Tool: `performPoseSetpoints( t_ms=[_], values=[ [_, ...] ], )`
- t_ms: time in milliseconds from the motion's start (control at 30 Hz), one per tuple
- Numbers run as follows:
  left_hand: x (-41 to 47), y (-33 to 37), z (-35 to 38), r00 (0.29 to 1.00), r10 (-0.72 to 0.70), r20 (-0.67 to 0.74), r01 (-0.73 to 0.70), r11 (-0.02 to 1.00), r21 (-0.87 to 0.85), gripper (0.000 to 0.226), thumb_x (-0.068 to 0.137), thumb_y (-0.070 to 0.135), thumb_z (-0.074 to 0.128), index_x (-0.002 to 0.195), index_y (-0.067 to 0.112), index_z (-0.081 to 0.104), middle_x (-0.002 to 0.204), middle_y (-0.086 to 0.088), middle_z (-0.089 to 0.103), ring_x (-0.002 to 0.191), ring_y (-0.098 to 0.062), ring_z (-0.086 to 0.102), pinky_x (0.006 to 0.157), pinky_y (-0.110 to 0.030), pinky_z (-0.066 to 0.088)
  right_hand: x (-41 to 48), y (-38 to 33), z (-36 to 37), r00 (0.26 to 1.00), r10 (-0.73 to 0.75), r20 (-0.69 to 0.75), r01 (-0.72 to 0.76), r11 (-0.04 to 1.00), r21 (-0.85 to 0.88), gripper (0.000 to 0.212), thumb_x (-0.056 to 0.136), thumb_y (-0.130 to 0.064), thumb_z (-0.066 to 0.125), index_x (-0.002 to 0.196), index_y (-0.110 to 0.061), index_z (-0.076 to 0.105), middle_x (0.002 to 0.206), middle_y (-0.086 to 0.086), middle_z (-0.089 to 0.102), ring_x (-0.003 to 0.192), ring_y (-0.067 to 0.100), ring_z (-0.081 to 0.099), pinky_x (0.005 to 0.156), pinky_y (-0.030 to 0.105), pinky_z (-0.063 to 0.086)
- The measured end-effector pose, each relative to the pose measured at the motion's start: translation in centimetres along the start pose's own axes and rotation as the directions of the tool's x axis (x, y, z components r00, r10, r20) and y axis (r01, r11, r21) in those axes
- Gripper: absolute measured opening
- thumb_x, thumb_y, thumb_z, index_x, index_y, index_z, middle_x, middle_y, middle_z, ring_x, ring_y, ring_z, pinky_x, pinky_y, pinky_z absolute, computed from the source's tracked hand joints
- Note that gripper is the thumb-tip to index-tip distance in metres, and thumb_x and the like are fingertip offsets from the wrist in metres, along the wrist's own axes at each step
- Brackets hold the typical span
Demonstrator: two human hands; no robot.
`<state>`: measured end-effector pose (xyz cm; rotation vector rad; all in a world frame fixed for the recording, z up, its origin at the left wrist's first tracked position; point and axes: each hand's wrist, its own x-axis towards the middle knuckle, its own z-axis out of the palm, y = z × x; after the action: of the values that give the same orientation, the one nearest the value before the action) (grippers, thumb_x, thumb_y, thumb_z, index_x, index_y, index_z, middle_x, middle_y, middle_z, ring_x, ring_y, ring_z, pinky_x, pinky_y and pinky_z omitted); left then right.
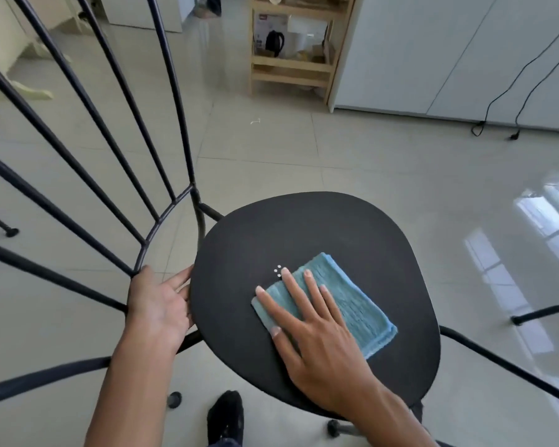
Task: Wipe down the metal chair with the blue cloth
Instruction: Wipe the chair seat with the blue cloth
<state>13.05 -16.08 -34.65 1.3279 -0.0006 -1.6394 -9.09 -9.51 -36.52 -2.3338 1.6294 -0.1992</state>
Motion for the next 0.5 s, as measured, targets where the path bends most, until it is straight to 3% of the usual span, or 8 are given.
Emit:
performPoseSetpoints(
  t_ms=[67,133,333,433,500],
  values=[
    [0.1,0.0,-0.1,1.000,0.001,0.014,-0.001,1.000,0.002,0.074,0.097,0.058,0.015,0.129,0.005,0.056,0.111,-0.015,0.068,0.109,-0.029,0.060,0.092,-0.041,0.041,-2.4,2.0,-0.9,0.999,0.038,0.010,-0.038,0.999,0.019,0.056,0.100,-0.050,0.023,0.150,-0.059,0.001,0.163,-0.022,-0.013,0.150,0.004,-0.020,0.122,0.030,-0.007],
    [0.1,0.1,-0.1,1.000,0.001,0.016,-0.001,1.000,0.003,0.073,0.098,0.057,0.015,0.128,0.005,0.056,0.111,-0.015,0.068,0.104,-0.027,0.061,0.085,-0.040,0.042,-3.3,3.9,-1.6,0.989,0.144,-0.012,-0.144,0.990,0.001,0.057,0.095,-0.059,0.018,0.149,-0.062,0.000,0.163,-0.023,-0.012,0.149,0.003,-0.020,0.124,0.034,-0.003],
    [-0.1,0.0,-0.2,1.000,-0.001,0.003,0.001,1.000,0.010,0.072,0.096,0.056,0.016,0.130,0.007,0.057,0.114,-0.014,0.068,0.102,-0.026,0.062,0.072,-0.038,0.045,0.5,2.1,-0.4,0.924,0.371,-0.089,-0.374,0.927,-0.015,0.060,0.095,-0.056,0.014,0.150,-0.057,-0.008,0.166,-0.001,-0.020,0.149,0.031,-0.027,0.122,0.047,-0.013],
    [0.0,0.0,-0.2,1.000,0.007,-0.007,-0.007,1.000,0.014,0.072,0.096,0.055,0.017,0.130,0.006,0.057,0.114,-0.015,0.068,0.103,-0.027,0.062,0.072,-0.039,0.045,2.7,-0.6,0.4,0.925,0.366,-0.097,-0.366,0.930,0.017,0.058,0.102,-0.050,0.017,0.153,-0.049,-0.009,0.165,0.004,-0.021,0.148,0.033,-0.029,0.122,0.051,-0.011],
    [0.0,0.1,-0.2,1.000,0.004,-0.014,-0.004,1.000,0.007,0.071,0.096,0.056,0.018,0.129,0.006,0.058,0.114,-0.015,0.068,0.103,-0.028,0.062,0.072,-0.038,0.046,2.5,-2.1,0.6,0.963,0.259,-0.080,-0.257,0.966,0.030,0.057,0.103,-0.049,0.017,0.154,-0.048,-0.007,0.166,0.002,-0.020,0.148,0.032,-0.030,0.122,0.051,-0.009]
  ],
)
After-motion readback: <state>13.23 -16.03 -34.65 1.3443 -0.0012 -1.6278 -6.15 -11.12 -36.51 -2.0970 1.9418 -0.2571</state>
